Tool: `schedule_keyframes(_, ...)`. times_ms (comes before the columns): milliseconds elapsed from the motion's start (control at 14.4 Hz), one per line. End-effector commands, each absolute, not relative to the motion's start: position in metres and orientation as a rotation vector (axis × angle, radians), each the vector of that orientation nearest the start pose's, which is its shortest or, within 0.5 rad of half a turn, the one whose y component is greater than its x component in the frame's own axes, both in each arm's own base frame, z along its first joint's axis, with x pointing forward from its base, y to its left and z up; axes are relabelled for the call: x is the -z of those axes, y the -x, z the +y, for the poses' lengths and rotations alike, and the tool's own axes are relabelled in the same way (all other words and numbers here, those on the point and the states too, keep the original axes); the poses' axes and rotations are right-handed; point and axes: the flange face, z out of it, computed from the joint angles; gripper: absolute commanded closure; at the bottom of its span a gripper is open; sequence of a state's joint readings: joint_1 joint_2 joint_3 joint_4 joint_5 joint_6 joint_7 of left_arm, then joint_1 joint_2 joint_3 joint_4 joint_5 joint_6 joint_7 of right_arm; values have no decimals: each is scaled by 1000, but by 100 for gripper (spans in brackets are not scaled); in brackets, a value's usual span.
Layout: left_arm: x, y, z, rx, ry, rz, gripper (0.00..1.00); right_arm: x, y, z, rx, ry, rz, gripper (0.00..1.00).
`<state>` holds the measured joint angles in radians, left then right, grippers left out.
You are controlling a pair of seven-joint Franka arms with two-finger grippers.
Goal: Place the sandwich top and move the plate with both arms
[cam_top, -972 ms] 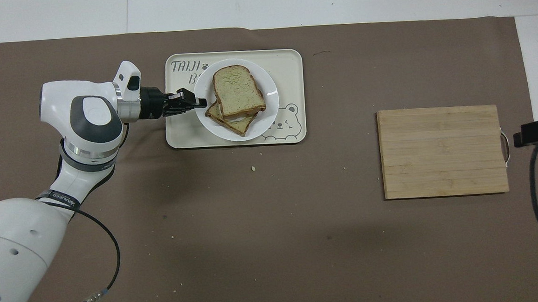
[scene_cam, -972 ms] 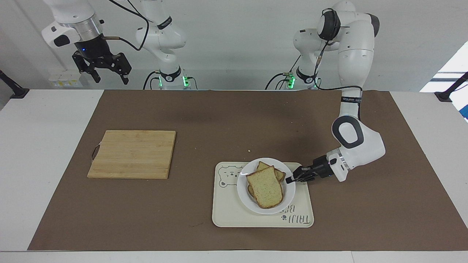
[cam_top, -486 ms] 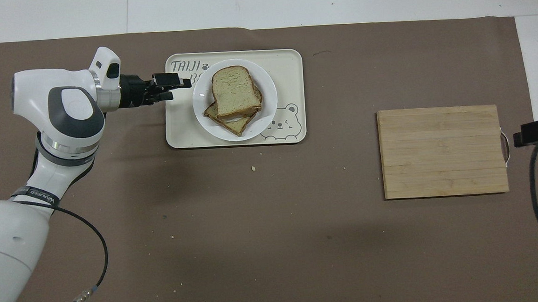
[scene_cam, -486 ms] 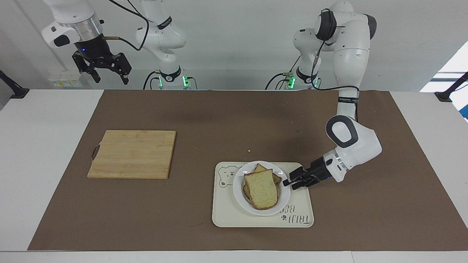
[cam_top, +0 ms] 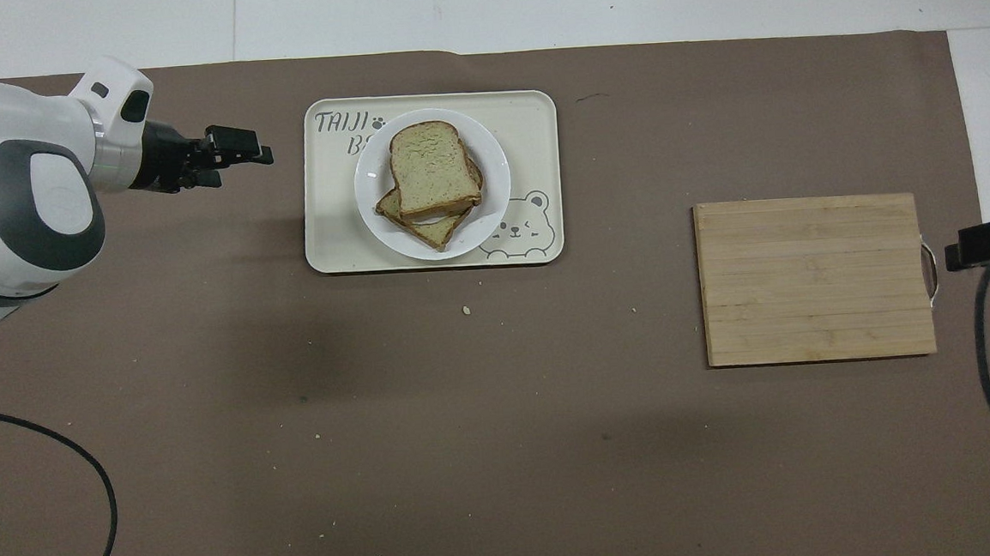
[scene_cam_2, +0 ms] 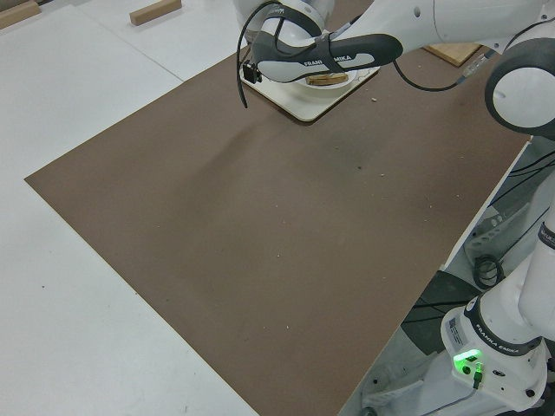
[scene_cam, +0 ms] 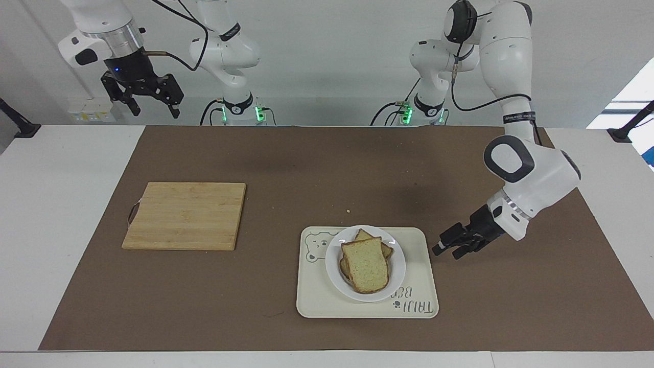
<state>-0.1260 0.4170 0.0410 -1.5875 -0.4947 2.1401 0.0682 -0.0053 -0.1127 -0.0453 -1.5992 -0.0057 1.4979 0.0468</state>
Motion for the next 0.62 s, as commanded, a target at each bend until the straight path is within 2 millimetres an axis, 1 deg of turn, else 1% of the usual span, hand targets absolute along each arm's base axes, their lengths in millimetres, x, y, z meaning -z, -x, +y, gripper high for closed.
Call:
schedule_keyframes(0,-441,-669,-47,169,3407,-99,0,-665,-507,-30,31,3147,124,0)
schedule_keyframes(208,-485,-652,-13,177,3371,-122,0,-665,-507,-30,31,3147,124,0)
schedule_keyframes(347,-518,-636,-8,176,3296,-53,0,-665,-506,-30,29,3147,124,0)
schedule_keyframes(555,-566,-602,3,125,3225,13,0,-665,-507,-30,31,3147,124,0)
